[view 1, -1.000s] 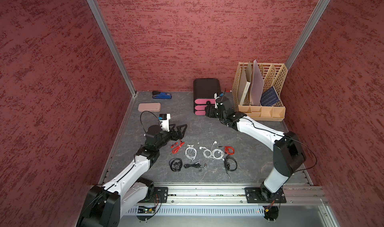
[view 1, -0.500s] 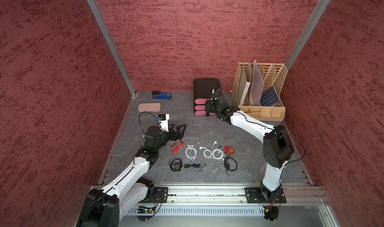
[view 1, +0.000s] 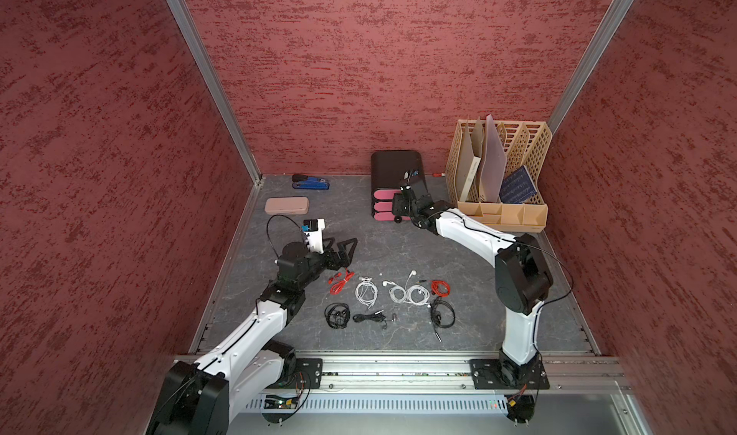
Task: Place the wired earphones into the drawer by color
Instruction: Open the drawer in the storage box.
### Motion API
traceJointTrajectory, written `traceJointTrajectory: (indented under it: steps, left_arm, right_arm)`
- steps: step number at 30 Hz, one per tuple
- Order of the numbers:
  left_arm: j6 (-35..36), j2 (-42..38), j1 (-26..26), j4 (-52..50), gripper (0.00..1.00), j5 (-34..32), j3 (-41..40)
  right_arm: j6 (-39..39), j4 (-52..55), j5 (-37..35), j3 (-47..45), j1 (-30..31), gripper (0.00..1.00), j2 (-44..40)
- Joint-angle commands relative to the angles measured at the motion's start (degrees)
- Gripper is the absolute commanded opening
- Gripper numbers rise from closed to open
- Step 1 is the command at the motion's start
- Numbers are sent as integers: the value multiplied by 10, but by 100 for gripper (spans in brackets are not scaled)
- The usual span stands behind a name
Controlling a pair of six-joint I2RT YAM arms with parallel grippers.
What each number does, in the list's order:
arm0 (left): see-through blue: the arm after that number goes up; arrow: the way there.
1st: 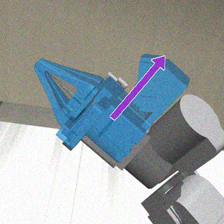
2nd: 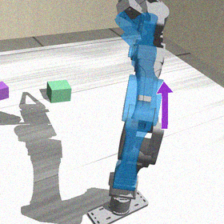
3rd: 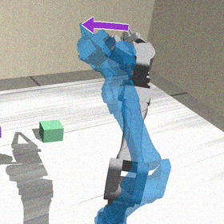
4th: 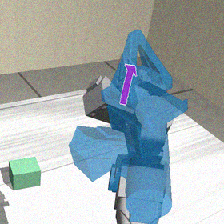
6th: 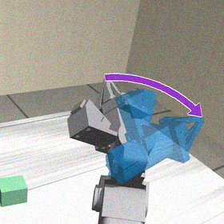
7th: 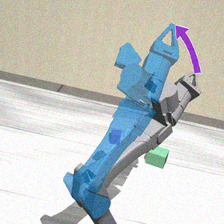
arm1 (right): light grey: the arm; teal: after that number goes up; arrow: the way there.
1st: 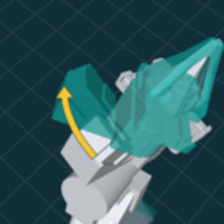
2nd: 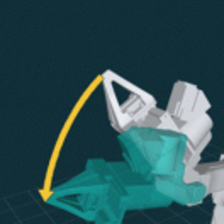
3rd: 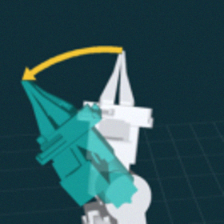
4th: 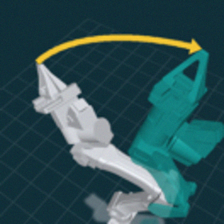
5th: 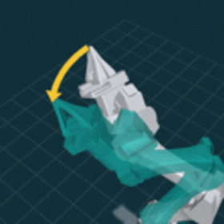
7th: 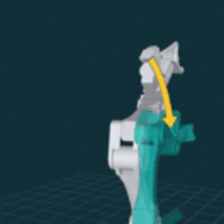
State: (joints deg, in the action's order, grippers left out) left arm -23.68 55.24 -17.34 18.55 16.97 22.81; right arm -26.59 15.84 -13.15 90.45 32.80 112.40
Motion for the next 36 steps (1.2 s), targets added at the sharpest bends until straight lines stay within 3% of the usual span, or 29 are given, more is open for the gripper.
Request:
traceJointTrajectory:
  steps: [1,12,26,36]
  left_arm:
    - [7,-7,-3,18,100,-5,-7]
    - [7,-6,-3,21,100,-6,-8]
    - [7,-7,-3,21,100,-6,-9]
    - [7,-8,-4,21,100,-7,-10]
  right_arm:
    - [-2,3,-8,28,-6,52,13]
    - [-2,6,-7,53,-14,46,35]
    - [-2,13,8,54,-15,29,35]
    - [-13,11,9,23,-12,29,6]
